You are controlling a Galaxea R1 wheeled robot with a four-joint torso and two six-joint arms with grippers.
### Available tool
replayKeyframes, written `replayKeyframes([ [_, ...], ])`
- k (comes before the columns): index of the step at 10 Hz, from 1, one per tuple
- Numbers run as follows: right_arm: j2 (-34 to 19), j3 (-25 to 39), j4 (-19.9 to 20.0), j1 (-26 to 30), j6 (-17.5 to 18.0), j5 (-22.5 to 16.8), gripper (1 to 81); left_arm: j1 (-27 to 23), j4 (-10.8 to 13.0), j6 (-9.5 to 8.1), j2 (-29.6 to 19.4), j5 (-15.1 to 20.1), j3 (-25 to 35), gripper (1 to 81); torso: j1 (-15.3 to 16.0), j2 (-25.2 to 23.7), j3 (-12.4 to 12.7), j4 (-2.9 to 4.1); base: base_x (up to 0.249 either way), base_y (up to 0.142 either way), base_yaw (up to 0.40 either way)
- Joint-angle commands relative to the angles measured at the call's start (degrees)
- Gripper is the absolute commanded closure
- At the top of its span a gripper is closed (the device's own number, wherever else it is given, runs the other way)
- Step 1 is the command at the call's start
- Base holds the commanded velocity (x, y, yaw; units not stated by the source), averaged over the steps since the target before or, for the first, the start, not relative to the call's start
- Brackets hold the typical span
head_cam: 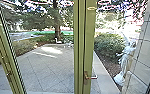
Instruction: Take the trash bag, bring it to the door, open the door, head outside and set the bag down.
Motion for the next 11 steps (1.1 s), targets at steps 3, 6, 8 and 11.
replayKeyframes([
  [3,0.0,0.4,-0.7,2.6,-0.1,-2.7,1.0,-3.3,0.6,0.22,-0.1,3.9,-0.1,81.1,0.0,0.0,0.0,0.0,0.0,0.0,0.25],
  [6,0.2,0.4,-0.7,2.5,-0.1,-2.7,1.0,-3.3,0.6,0.22,-0.1,3.9,-0.1,81.1,0.0,0.0,0.0,0.0,0.0,0.0,0.164],
  [8,0.1,0.4,-0.7,2.5,-0.1,-2.7,1.0,-3.3,0.6,0.22,-0.1,3.9,-0.1,81.1,0.0,0.0,0.0,0.0,0.0,0.0,0.114],
  [11,0.2,0.4,-0.7,2.4,-0.1,-2.7,1.0,-3.3,0.6,0.22,-0.1,3.9,-0.1,81.1,0.0,0.0,0.0,0.0,0.0,0.0,0.109],
])
